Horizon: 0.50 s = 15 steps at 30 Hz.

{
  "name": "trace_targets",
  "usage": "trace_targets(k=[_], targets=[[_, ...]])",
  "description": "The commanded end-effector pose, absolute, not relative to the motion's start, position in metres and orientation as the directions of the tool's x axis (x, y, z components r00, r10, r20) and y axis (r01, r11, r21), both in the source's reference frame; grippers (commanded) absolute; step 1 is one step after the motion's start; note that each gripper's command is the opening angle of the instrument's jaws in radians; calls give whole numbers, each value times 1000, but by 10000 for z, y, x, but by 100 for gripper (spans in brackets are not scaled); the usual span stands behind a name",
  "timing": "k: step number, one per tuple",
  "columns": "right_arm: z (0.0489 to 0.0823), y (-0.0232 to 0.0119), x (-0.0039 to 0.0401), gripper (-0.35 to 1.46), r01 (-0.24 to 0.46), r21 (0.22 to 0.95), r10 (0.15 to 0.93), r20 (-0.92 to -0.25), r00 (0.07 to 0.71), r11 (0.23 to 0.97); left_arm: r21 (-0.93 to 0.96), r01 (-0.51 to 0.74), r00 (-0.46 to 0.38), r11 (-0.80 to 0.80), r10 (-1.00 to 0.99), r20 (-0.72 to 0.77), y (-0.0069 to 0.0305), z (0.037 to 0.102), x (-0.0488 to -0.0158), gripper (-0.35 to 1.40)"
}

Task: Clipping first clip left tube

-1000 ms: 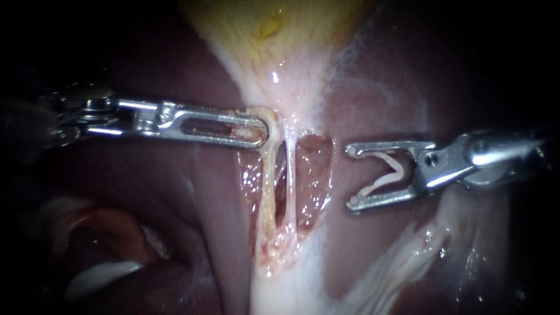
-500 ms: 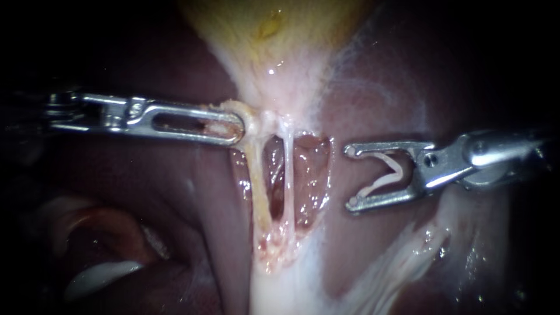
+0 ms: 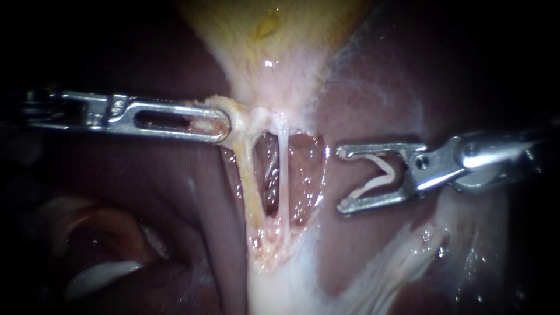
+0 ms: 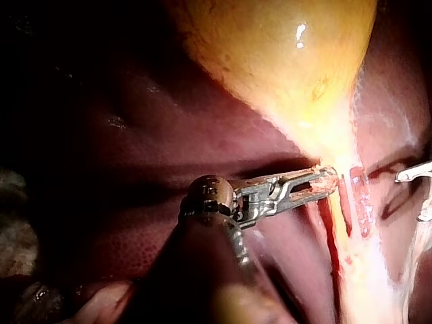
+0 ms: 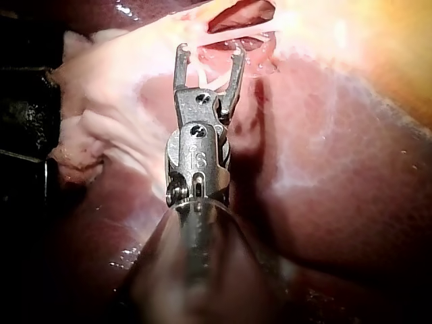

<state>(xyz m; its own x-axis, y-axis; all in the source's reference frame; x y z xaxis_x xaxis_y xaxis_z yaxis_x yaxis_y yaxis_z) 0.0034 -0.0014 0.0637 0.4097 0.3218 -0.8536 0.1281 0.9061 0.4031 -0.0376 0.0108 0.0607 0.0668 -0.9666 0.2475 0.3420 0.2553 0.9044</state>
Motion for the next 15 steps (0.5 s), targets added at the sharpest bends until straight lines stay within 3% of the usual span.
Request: trace_targets(k=[1,15], targets=[[638,-16,37,50,126,410,328,-850,411,903,905,341,67,256,-966,248,108,608,-377,-35],[686,-52,101,50,122,460,375,-828,417,880,904,342,67,256,-966,248,107,608,-377,-35]])
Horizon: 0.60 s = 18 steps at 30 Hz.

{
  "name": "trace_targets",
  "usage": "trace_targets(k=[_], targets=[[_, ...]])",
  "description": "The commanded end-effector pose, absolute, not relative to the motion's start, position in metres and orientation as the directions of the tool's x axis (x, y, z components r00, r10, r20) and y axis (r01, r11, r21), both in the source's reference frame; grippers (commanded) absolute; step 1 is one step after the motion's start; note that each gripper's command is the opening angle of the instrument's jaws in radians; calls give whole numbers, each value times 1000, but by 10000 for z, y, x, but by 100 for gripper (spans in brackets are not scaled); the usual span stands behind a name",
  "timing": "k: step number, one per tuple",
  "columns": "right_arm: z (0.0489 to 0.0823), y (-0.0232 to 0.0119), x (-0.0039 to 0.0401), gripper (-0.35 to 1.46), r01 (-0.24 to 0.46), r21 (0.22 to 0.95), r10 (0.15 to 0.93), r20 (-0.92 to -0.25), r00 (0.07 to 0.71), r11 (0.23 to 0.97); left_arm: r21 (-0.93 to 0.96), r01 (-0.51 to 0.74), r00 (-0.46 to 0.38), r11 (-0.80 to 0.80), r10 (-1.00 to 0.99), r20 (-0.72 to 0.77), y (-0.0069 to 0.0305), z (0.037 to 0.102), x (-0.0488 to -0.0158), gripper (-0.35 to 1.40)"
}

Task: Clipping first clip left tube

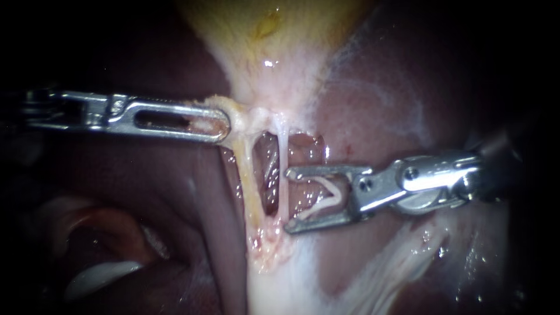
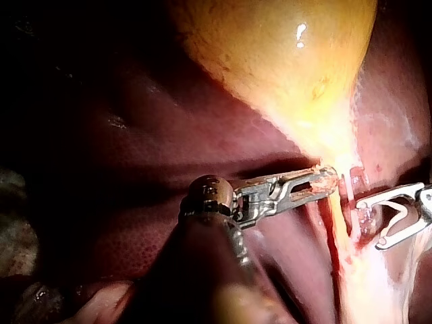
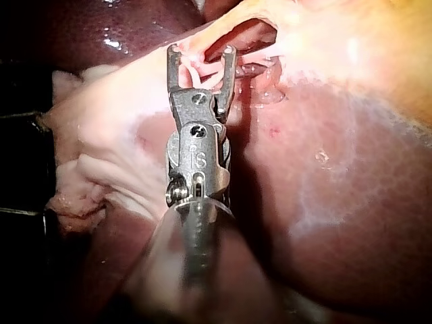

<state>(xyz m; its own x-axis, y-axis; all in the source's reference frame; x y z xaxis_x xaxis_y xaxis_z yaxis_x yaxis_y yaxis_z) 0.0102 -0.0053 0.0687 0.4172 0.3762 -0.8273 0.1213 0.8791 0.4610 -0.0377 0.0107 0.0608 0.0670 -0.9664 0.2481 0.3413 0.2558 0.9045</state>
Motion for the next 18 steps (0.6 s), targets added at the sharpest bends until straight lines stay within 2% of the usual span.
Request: trace_targets(k=[1,11,18], targets=[[693,-55,106,50,122,462,377,-827,418,878,904,342,66,256,-966,248,107,607,-377,-35],[728,-76,142,50,133,477,386,-820,422,869,904,343,66,255,-967,248,106,606,-378,-35],[730,-85,161,50,158,497,397,-815,422,854,904,343,65,255,-967,248,106,606,-379,-35]])
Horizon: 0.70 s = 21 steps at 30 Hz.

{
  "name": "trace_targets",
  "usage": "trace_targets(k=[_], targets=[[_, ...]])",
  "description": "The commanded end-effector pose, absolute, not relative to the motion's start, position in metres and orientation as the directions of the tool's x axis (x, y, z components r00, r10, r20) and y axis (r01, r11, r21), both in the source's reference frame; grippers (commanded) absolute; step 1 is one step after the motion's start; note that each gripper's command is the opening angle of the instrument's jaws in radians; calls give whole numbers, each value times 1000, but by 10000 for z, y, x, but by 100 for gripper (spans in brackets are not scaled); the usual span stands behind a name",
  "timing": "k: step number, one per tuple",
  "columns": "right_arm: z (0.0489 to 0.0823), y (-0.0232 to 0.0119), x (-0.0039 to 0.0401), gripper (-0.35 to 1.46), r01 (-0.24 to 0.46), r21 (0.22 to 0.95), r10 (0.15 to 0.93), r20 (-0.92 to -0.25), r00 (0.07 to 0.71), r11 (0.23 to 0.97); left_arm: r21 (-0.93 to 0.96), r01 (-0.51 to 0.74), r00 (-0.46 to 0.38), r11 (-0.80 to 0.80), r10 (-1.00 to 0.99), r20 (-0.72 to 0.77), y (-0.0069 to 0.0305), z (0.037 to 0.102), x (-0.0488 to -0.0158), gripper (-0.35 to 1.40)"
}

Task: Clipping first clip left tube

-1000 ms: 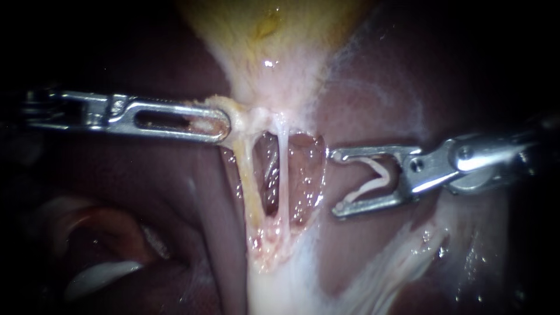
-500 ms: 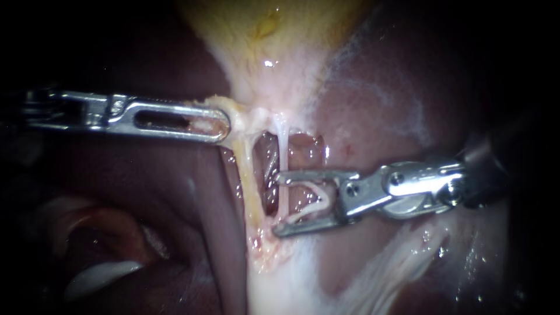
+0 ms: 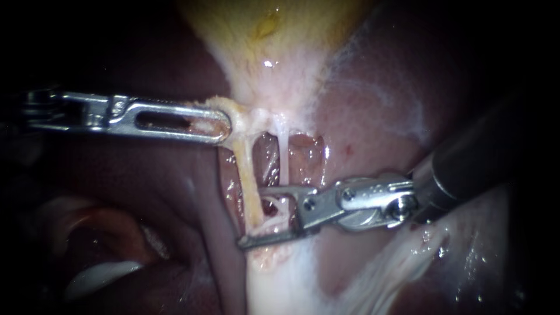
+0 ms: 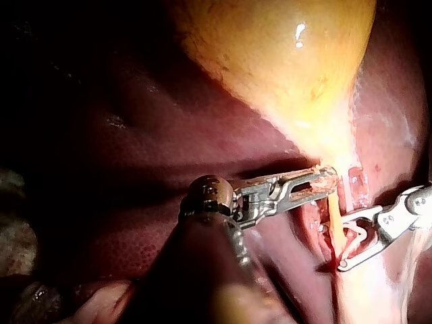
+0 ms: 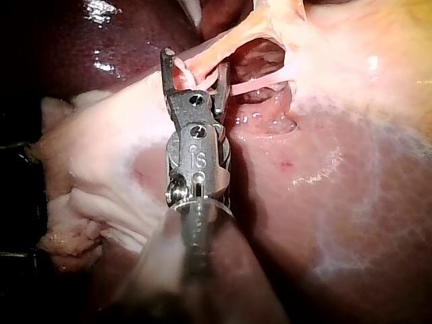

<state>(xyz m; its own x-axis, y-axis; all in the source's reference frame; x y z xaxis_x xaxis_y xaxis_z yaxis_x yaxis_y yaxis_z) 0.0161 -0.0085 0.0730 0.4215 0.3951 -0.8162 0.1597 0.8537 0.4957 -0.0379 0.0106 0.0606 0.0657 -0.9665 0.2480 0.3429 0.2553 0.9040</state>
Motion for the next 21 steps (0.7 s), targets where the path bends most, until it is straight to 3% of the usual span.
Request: trace_targets(k=[1,9,21], targets=[[728,-86,163,50,165,501,399,-814,422,849,904,343,65,255,-967,248,106,606,-379,-35],[726,-92,178,49,210,535,423,-807,412,818,904,344,65,255,-967,248,107,606,-381,-35],[739,-96,192,44,223,581,466,-785,409,783,904,345,64,254,-967,248,107,606,-384,-35]])
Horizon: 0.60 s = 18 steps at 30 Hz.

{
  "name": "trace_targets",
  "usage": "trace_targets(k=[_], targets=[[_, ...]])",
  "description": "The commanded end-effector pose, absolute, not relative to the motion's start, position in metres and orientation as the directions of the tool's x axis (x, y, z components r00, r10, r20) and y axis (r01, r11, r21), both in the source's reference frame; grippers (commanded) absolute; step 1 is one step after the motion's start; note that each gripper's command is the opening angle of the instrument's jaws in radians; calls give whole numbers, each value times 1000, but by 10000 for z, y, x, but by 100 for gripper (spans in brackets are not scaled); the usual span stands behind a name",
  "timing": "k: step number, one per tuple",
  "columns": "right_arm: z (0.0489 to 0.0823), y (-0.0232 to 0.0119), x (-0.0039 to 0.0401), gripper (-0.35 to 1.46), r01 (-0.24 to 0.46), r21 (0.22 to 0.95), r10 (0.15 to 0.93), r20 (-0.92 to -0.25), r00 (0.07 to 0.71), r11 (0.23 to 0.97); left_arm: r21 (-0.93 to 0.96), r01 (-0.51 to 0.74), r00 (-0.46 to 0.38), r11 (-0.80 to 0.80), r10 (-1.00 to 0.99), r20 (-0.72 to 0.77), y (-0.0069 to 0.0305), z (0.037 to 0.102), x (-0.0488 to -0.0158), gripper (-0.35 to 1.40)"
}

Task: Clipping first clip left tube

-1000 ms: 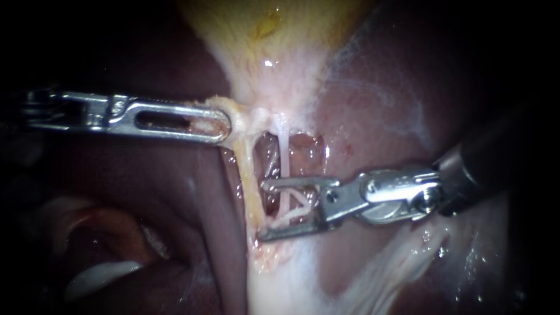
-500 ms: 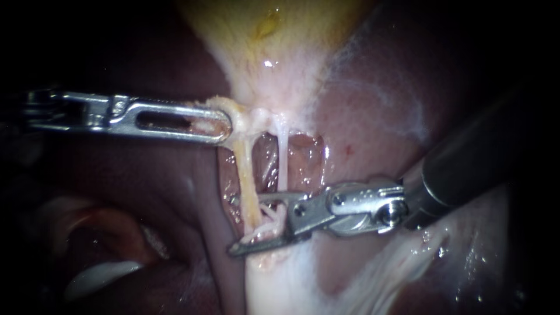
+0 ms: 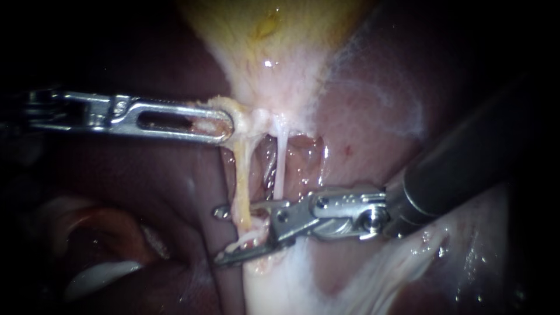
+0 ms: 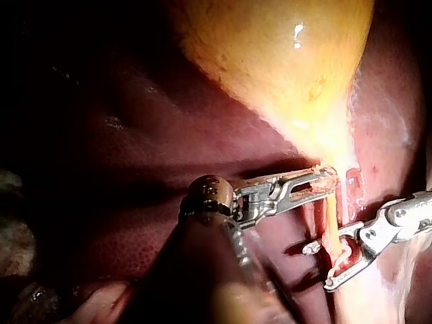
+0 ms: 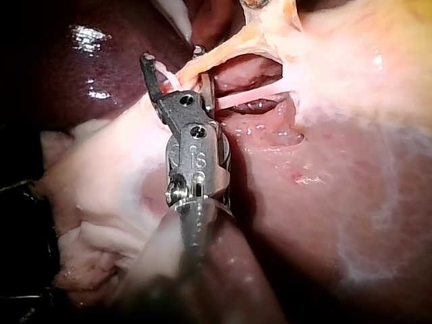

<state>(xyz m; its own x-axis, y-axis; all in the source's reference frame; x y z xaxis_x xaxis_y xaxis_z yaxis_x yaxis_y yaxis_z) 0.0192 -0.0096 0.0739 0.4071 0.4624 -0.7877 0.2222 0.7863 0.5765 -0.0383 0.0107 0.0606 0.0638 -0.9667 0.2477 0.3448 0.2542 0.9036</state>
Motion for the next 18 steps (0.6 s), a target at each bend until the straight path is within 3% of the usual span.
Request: trace_targets(k=[1,6,10,13,18], targets=[[740,-96,192,43,221,590,475,-779,409,776,904,345,63,254,-967,248,107,606,-384,-35],[742,-94,187,25,222,622,504,-756,417,751,903,345,63,254,-967,248,107,606,-384,-35],[740,-91,180,-35,214,666,544,-721,429,714,903,345,63,254,-967,248,107,607,-384,-35],[741,-87,176,-35,222,702,572,-691,442,677,904,345,64,254,-967,248,108,607,-384,-35],[742,-86,173,-35,208,696,572,-695,436,687,904,342,66,255,-967,248,111,612,-380,-35]])
